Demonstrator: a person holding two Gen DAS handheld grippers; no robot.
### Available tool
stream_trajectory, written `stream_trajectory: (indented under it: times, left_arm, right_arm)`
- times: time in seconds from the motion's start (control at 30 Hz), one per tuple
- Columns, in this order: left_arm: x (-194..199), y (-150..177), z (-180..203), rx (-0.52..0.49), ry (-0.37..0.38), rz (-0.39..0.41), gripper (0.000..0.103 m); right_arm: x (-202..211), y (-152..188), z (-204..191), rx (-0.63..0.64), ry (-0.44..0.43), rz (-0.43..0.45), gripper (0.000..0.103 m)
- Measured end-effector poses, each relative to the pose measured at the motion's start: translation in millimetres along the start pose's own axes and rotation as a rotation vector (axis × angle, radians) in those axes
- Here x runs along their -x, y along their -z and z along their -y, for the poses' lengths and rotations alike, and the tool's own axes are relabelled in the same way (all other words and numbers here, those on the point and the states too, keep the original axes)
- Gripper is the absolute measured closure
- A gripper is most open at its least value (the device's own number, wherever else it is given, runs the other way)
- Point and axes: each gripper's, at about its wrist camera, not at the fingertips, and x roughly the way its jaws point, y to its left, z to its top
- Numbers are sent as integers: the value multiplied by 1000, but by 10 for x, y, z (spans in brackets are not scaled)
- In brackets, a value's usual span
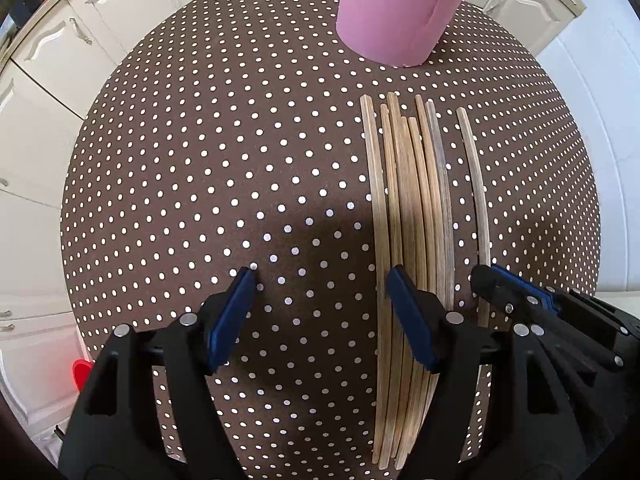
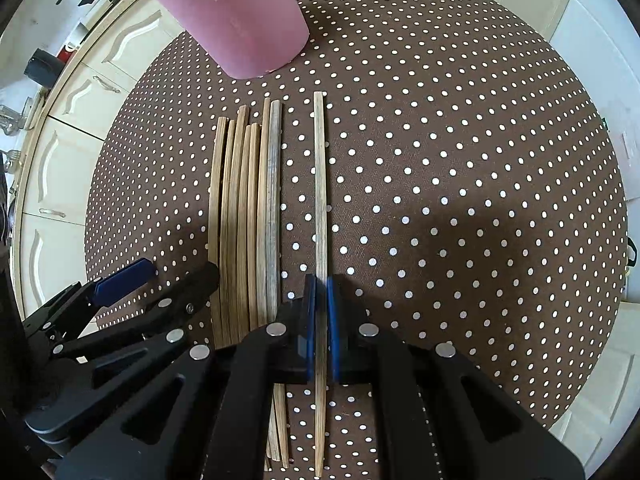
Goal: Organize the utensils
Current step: 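Close the right gripper on a chopstick while the left gripper grasps another, then lift both held chopsticks and carry them over the pink cup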
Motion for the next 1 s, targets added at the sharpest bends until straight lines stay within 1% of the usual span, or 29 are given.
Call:
stream_trajectory:
  times: [0.17, 0.2, 0.23, 0.3, 0.37, 0.4, 0.43, 0.5, 0.63, 0.83, 0.97, 1.0]
  left_arm:
    - [-20, -32, 97, 16, -46, -10, 34]
    - [-74, -46, 142, 10, -82, -35, 33]
    - [-100, -56, 184, 9, -104, -39, 31]
    - [-106, -76, 227, 16, -122, -42, 34]
    - [-90, -82, 258, 23, -82, -45, 49]
    - [-69, -69, 275, 29, -66, -36, 66]
    - [-55, -57, 287, 26, -69, -31, 84]
    - [-53, -31, 316, 11, -51, -34, 96]
    - [-49, 31, 293, 34, -7, -32, 97]
    - [-40, 128, 279, 50, -8, -31, 97]
    - [-4, 176, 274, 54, -5, -18, 97]
    - [16, 194, 190, 54, -6, -11, 97]
  right_arm:
    - [-23, -44, -12, -2, 1, -2, 99]
    - [-20, -46, 4, -5, -6, -4, 99]
    - [-13, -45, 11, -6, -9, -5, 99]
    - [7, -44, 28, -3, -5, -5, 99]
    - [19, -42, 44, -1, -9, -6, 98]
    - [21, -43, 51, -1, -9, -7, 99]
    - [23, -44, 57, -1, -10, -8, 99]
    - [21, -49, 62, -2, -12, -7, 98]
    - [26, -62, 89, -15, -29, -5, 98]
    - [85, -93, 163, -42, -56, 4, 98]
    - [181, -119, 242, -61, -79, 25, 98]
    - [227, -124, 269, -64, -81, 35, 98]
